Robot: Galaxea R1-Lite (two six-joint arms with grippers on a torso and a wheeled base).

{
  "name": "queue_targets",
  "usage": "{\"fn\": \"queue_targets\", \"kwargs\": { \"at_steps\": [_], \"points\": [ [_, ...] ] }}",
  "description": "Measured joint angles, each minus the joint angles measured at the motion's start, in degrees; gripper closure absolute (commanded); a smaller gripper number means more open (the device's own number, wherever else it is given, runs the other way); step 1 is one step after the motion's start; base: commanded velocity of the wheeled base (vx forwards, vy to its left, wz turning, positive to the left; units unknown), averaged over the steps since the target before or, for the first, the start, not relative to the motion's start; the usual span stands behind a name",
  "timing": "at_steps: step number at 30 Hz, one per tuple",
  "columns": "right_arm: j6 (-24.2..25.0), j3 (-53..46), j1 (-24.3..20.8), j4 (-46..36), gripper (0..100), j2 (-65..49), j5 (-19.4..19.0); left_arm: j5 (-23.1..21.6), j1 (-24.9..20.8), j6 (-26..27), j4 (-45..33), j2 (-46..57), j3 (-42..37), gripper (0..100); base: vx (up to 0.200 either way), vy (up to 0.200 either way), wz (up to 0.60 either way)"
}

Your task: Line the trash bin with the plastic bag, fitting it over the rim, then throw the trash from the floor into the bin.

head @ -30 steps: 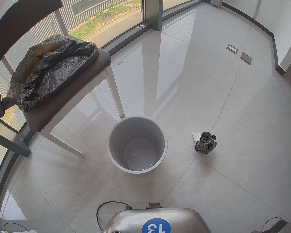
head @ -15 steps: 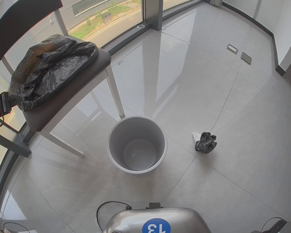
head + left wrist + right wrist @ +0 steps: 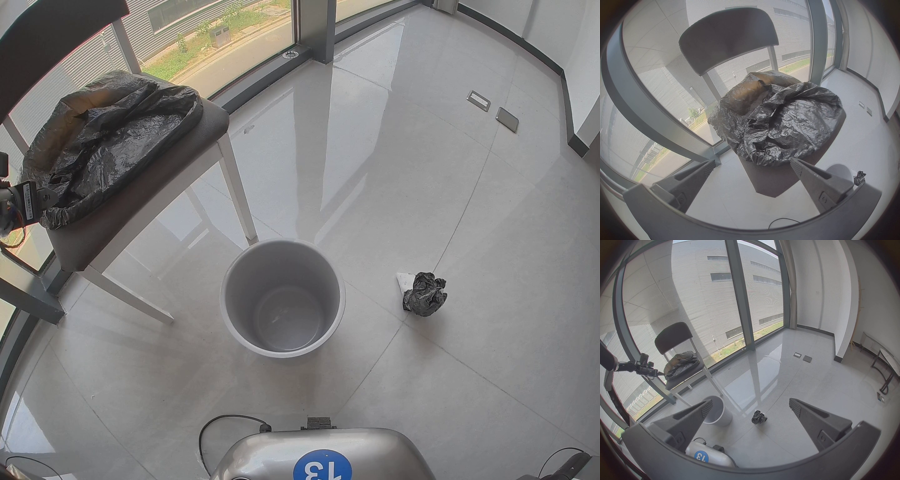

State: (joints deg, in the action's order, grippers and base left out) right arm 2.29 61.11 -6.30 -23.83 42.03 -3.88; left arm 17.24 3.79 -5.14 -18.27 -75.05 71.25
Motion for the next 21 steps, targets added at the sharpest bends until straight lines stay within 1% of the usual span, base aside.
{"fn": "queue_targets", "kwargs": {
  "at_steps": [3, 8, 13, 21],
  "points": [
    [-0.05, 0.32, 0.0, -0.04, 0, 0.2, -0.3, 0.96, -0.05, 0.04, 0.24, -2.11, 1.87, 0, 0.0, 0.0, 0.0],
    [-0.06, 0.73, 0.0, -0.13, 0, 0.38, -1.18, 1.26, 0.39, -0.24, 0.33, -5.63, 5.03, 0, 0.0, 0.0, 0.0],
    [-0.06, 1.06, 0.0, -0.26, 0, 0.41, -1.89, 1.37, 1.96, -0.55, 0.27, -8.74, 7.61, 0, 0.0, 0.0, 0.0],
    [-0.05, 1.45, -0.02, -0.39, 0, 0.44, -1.97, 1.5, 4.39, -0.21, -0.15, -11.82, 9.97, 0, 0.0, 0.0, 0.0]
  ]
}}
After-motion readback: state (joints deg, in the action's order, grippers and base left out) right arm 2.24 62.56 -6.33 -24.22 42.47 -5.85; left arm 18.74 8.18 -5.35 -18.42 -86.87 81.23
